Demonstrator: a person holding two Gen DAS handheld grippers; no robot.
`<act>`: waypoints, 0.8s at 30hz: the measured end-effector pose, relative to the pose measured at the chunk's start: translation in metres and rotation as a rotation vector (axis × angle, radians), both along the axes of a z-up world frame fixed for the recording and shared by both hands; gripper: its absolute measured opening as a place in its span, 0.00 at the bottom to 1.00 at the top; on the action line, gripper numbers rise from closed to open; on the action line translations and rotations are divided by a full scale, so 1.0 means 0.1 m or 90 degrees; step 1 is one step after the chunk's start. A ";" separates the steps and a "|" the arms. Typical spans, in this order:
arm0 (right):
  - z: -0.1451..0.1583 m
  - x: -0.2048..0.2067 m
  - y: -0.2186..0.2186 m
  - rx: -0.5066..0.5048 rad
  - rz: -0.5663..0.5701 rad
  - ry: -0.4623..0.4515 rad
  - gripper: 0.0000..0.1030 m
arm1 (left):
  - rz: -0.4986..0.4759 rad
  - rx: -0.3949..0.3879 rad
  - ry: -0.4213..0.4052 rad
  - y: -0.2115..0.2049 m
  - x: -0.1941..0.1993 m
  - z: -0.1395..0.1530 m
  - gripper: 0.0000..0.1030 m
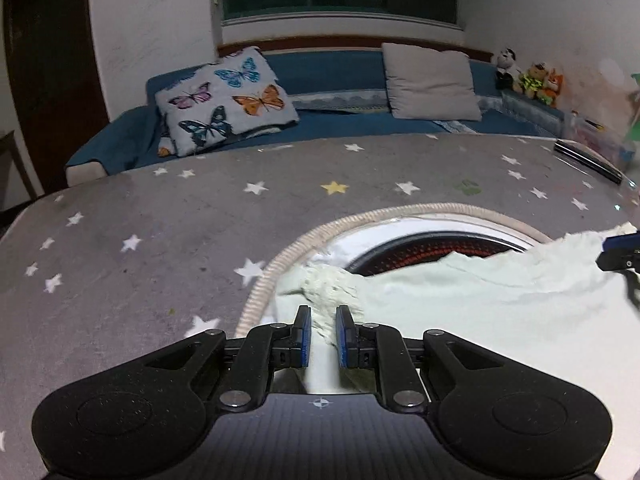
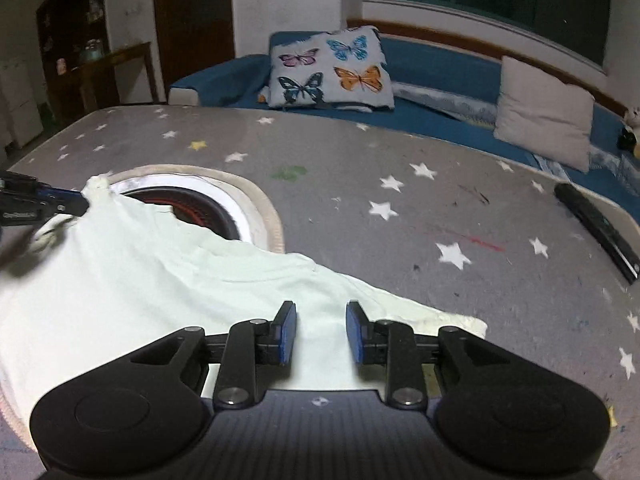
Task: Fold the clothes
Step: 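Carry the hem over the collar with both grippers and lower it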
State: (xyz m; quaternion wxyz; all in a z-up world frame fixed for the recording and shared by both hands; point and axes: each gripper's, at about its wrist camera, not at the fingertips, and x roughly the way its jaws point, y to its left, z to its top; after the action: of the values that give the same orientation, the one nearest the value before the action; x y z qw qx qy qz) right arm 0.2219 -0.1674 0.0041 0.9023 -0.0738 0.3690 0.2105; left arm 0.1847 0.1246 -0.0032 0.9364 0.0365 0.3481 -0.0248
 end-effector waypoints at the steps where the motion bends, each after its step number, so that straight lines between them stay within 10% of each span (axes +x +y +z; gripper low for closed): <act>1: -0.02 0.02 -0.01 0.001 -0.005 0.004 0.26 | 0.007 0.001 -0.001 0.02 0.00 0.01 0.15; 24: -0.01 0.16 0.19 -0.049 -0.021 -0.038 0.25 | -0.034 -0.016 0.003 -0.21 0.11 -0.06 0.15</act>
State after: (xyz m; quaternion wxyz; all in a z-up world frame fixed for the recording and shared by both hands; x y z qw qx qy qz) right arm 0.2376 -0.1483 0.0027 0.9128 -0.1084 0.3507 0.1792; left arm 0.1958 0.1040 -0.0087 0.9349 0.0339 0.3492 -0.0545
